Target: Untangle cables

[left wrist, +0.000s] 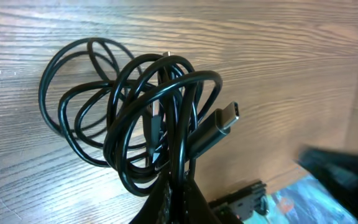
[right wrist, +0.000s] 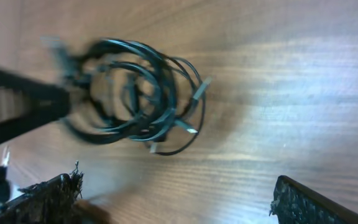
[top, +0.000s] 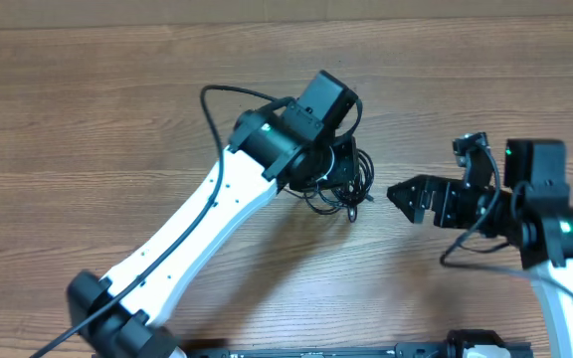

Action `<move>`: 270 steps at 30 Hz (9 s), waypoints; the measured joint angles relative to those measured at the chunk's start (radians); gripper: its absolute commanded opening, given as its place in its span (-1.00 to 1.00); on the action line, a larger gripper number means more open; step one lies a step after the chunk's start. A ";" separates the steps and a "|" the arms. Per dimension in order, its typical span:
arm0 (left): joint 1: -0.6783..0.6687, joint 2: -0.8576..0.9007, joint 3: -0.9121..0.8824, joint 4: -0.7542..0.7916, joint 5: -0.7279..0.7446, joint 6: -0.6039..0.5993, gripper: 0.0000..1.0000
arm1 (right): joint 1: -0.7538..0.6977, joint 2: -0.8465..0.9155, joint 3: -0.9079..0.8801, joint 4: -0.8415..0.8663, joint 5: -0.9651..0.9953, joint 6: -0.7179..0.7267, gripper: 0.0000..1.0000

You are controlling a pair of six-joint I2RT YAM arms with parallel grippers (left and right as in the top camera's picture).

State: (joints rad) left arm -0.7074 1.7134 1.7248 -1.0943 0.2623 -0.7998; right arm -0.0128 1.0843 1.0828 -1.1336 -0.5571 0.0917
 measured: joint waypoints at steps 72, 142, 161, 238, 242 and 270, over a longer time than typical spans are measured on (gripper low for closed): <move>0.113 -0.151 0.012 0.198 0.557 0.104 -0.92 | 0.040 0.312 0.020 0.112 0.101 0.161 1.00; 0.277 -0.178 0.017 1.724 1.104 -0.785 -0.92 | 0.100 0.465 0.018 0.192 0.304 0.277 1.00; 0.710 -0.178 0.017 1.453 1.180 -0.825 -0.92 | 0.020 0.448 0.306 -0.069 0.336 0.243 1.00; 0.592 -0.174 -0.002 0.917 1.211 -0.480 -0.92 | 0.219 0.244 0.738 0.168 0.103 0.047 -0.93; 0.591 -0.174 -0.002 0.908 1.212 -0.375 -0.92 | 0.219 0.207 0.739 0.151 0.182 0.060 -0.93; 0.591 -0.174 -0.002 0.291 0.919 0.093 -0.92 | 0.218 0.196 0.737 0.263 0.137 0.121 -0.93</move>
State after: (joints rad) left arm -0.1162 1.5398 1.7226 -0.8028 1.1809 -0.7071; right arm 0.2054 1.2808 1.8194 -0.8703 -0.4202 0.2131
